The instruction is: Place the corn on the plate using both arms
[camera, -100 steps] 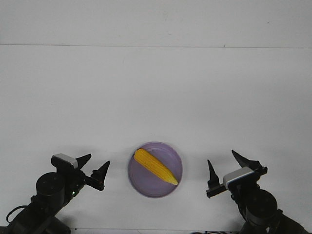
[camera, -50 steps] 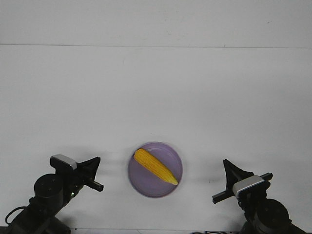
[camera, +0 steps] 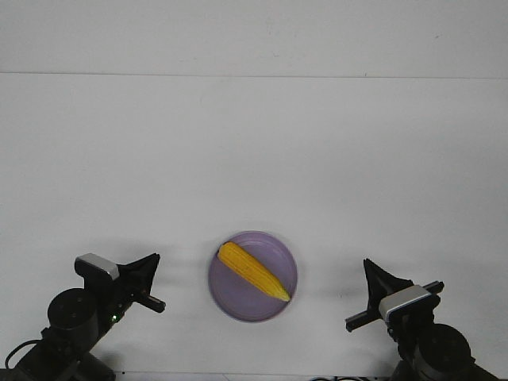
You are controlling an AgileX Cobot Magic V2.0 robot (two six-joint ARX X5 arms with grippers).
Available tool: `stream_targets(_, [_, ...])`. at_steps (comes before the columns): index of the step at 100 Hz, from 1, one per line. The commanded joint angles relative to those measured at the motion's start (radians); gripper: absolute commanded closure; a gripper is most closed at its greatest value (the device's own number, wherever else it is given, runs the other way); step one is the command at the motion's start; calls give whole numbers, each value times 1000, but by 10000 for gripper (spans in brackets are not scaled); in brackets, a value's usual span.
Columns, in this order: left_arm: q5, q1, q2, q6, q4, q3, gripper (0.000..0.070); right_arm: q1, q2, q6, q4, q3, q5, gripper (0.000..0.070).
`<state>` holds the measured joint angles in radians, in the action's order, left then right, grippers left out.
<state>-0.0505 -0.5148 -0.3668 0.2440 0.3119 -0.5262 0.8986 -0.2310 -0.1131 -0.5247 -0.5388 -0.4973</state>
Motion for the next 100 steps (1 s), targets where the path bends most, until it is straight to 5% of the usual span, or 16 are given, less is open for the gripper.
stream_targets(1, [-24, 28, 29, -87, -38, -1, 685, 10, -5, -17, 12, -5, 0, 686])
stream_targets(12, [-2, 144, 113, -186, -99, 79, 685, 10, -5, -17, 12, -5, 0, 686])
stream_targets(42, [-1, 486, 322, -275, -257, 399, 685, 10, -5, -17, 12, -5, 0, 686])
stream_targets(100, [33, 508, 364, -304, -365, 512, 685, 10, -5, -17, 15, -5, 0, 686])
